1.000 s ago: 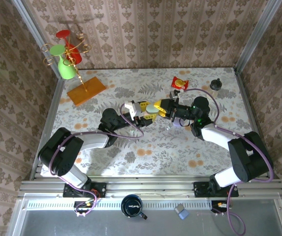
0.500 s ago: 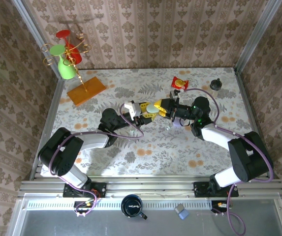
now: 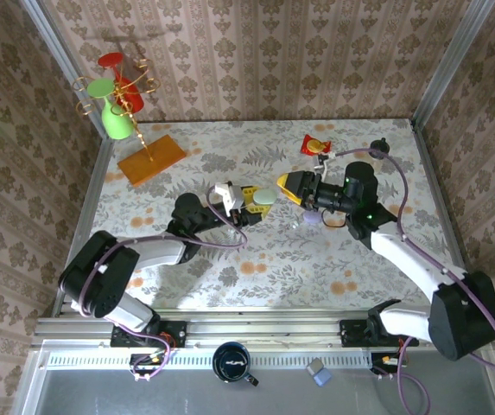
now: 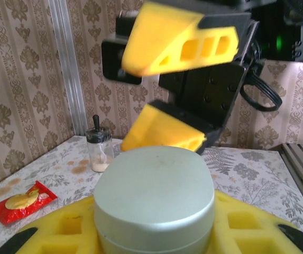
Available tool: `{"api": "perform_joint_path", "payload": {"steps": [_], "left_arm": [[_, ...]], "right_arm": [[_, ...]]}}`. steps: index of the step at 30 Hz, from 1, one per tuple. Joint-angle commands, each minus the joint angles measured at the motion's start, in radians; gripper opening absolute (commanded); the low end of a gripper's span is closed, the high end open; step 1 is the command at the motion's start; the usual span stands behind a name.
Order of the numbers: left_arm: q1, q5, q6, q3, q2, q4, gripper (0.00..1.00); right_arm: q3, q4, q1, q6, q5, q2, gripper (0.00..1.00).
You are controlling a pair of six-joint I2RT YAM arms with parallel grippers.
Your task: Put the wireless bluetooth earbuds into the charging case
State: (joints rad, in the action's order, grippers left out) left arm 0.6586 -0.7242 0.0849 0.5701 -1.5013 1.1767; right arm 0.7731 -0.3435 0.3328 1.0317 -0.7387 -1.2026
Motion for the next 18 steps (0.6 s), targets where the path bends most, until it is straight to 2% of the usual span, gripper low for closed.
{"api": "perform_joint_path", "payload": {"steps": [1, 5, 8, 13, 18], "left_arm": [[-0.013, -0.044, 0.021, -0.006, 0.064, -0.105, 0.33], [-0.015, -0.074, 0.018, 0.003, 0.115, -0.221, 0.33], [-0.015, -0.08, 0.021, 0.01, 0.144, -0.282, 0.32], [-0.014, -0.066, 0.045, 0.001, 0.162, -0.261, 0.32], [-0.015, -0.075, 0.059, -0.008, 0.167, -0.229, 0.32]], "right_arm": [[0.041, 0.202, 0.026, -0.391, 0.078, 0.046, 0.64], [0.114, 0.38, 0.107, -0.693, 0.191, 0.072, 0.7], [0.135, 0.394, 0.168, -0.808, 0.234, 0.074, 0.72], [0.126, 0.365, 0.237, -0.917, 0.302, 0.068, 0.73], [0.13, 0.372, 0.247, -0.918, 0.398, 0.058, 0.73]]}}
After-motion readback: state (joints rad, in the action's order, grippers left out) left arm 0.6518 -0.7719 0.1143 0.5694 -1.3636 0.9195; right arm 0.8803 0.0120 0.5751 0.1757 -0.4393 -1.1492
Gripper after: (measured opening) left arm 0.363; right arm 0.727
